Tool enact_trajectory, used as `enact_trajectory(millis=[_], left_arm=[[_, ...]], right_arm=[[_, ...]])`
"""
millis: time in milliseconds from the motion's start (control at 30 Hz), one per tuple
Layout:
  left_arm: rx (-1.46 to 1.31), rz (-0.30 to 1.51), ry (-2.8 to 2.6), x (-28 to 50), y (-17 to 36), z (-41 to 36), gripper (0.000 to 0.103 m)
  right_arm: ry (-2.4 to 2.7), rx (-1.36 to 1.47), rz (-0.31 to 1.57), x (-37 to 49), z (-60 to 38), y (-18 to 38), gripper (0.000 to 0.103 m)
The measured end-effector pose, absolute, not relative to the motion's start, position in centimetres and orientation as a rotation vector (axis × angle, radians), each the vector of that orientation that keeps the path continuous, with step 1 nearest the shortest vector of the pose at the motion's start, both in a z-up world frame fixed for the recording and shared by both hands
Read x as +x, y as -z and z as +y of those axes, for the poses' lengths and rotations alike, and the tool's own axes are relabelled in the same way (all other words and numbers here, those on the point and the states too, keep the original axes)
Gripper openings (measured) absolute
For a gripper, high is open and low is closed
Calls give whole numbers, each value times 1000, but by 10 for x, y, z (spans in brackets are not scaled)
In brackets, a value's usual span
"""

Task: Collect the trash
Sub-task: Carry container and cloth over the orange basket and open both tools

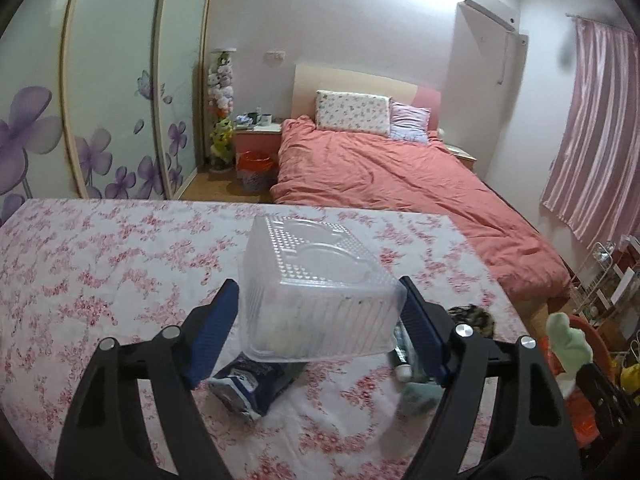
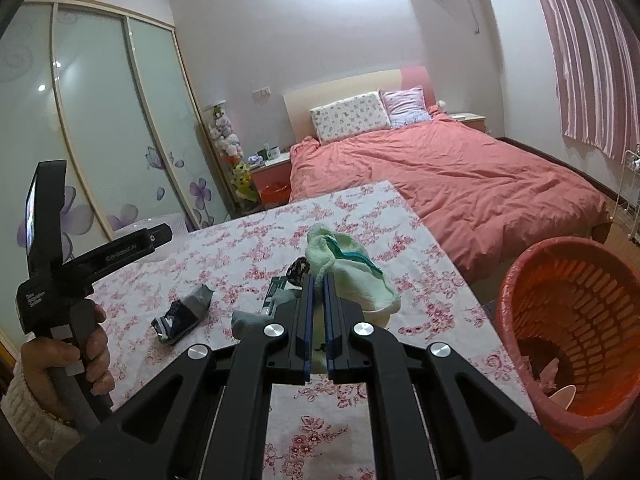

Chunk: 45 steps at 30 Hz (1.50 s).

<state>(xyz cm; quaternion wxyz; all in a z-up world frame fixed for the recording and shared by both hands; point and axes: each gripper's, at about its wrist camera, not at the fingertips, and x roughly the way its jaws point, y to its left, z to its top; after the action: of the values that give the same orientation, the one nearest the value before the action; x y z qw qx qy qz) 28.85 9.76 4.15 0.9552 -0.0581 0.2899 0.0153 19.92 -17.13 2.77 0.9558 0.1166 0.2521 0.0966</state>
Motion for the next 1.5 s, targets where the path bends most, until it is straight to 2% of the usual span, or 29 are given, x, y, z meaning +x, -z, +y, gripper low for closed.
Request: enact_trajectory(millis=[600, 1500], left_arm=[[-74, 549, 261, 246, -68, -16, 77], [-50, 606, 642, 224, -27, -190, 77]], right_arm=[[-64, 281, 420, 171, -239, -47, 5], [184, 393, 376, 156, -361, -22, 5]])
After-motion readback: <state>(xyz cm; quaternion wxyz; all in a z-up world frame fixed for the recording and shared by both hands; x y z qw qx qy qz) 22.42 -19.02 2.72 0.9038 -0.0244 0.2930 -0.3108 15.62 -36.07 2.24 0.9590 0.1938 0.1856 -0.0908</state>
